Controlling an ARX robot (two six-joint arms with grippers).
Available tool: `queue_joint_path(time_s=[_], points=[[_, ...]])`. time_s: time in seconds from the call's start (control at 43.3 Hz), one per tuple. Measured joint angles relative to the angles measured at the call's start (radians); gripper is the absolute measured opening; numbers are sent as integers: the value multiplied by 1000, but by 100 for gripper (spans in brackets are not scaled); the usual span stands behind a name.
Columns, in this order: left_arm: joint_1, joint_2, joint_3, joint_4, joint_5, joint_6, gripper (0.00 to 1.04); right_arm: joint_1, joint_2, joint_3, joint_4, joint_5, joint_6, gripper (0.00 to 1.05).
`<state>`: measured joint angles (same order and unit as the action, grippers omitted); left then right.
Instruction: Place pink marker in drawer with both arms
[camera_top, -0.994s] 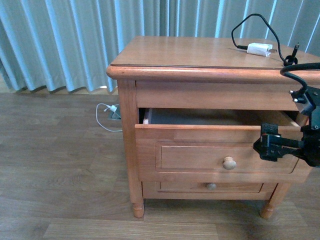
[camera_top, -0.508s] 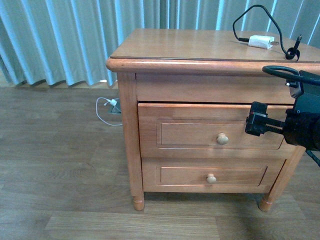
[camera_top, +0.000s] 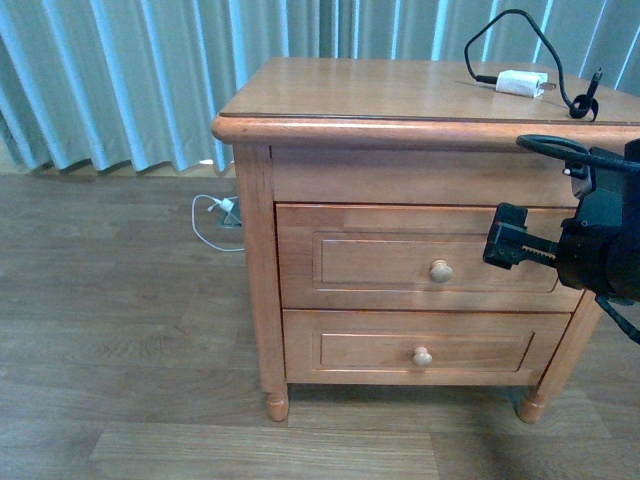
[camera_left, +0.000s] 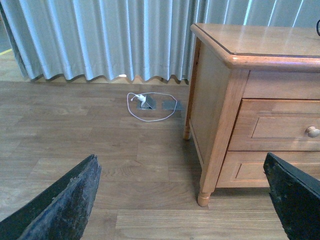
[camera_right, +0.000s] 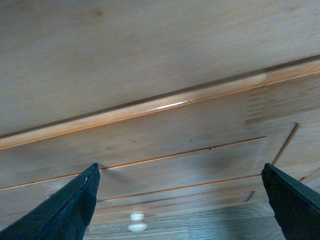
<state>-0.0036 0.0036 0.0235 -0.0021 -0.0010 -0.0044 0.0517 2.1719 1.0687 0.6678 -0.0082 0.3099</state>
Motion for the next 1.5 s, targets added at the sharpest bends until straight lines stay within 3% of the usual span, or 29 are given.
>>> queue_joint_path(time_s=[0.208,0.485,0.809,1.04,1.155,1.225,1.34,1.502], points=[[0,0,0,0,0,0,99,-1,-34,-13,-43,-34,-8,96],[0,0,0,0,0,0,99,-14,-299,-168,-164,-175,-22,96],[0,0,0,0,0,0,99,-90,-908,-369,-504,-391,-51,96],[0,0,0,0,0,0,99,-122,-1259,-441,-767,-447,-90,96],[0,0,0,0,0,0,99,-126,-1295,-447,-773,-447,-94,96],[0,0,0,0,0,0,99,-121,-1290,-456,-758,-422,-104,96],[0,0,0,0,0,0,99,-59,-1363,-653,-340,-47,-239,73],[0,0,0,0,0,0,99,-56,-1445,-785,-226,10,-290,43]])
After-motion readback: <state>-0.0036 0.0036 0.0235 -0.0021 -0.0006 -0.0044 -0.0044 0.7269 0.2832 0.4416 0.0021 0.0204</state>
